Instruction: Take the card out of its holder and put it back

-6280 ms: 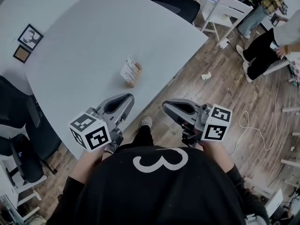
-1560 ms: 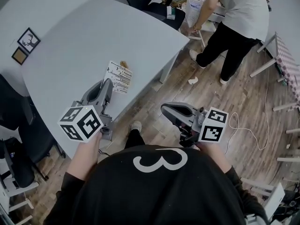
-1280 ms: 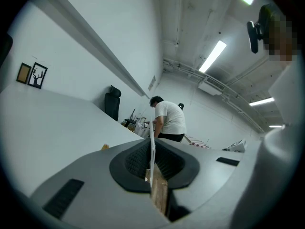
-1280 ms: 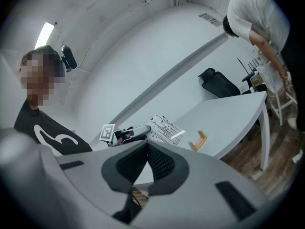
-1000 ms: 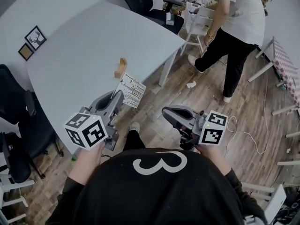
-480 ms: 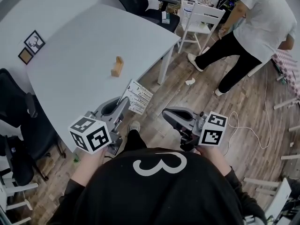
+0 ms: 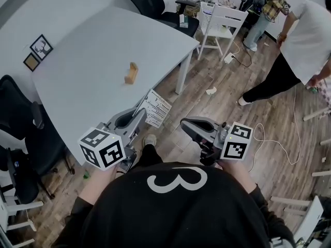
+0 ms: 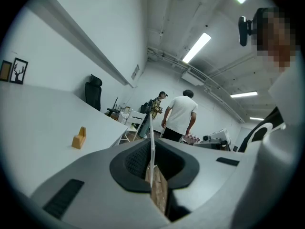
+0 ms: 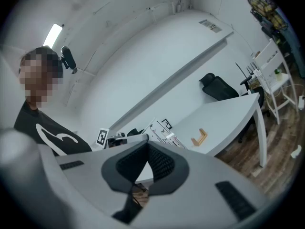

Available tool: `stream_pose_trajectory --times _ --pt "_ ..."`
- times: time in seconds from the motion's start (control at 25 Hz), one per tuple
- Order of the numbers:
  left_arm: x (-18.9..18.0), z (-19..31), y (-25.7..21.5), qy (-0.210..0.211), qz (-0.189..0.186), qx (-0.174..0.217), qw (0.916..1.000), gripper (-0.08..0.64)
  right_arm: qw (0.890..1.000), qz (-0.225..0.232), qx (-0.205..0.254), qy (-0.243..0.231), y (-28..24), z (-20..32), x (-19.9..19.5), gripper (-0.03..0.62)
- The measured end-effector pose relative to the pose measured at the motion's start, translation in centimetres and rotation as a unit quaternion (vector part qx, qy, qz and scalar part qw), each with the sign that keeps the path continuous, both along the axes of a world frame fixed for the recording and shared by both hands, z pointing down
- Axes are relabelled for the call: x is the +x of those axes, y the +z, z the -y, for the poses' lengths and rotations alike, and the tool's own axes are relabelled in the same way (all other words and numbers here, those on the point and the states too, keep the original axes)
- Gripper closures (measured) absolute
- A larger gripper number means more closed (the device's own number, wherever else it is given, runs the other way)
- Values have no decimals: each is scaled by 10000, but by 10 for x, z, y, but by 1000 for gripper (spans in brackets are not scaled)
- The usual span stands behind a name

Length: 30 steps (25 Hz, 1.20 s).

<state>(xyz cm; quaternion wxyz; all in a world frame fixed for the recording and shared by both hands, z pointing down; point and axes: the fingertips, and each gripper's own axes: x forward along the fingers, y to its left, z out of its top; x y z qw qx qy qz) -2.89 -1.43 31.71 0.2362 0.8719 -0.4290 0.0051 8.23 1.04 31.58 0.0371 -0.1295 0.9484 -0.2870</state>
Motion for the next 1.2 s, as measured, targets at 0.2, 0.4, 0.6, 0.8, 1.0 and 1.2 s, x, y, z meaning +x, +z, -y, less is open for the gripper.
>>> stream_pose_trajectory --times 0.2,0.4,0.6,0.8,1.0,1.2 --pt "-4 -2 -6 -59 -115 -1 9999 534 10000 -32 11 -38 -3 -3 -1 586" --pt "-7 2 -6 -114 -95 19 9999 535 10000 -55 27 -39 -3 0 -1 586" --pt "-10 0 -2 -180 -79 -13 9998 534 10000 -49 16 -58 1 -1 -3 586" --pt "-17 11 -2 -236 175 90 9995 534 10000 -43 -13 -48 4 9 -7 586" --pt "-22 29 -2 -205 74 0 9998 534 9999 -36 -91 -22 8 27 -12 586" --pt "-32 53 0 -252 155 -34 9996 535 9998 -10 -176 6 12 49 -20 586"
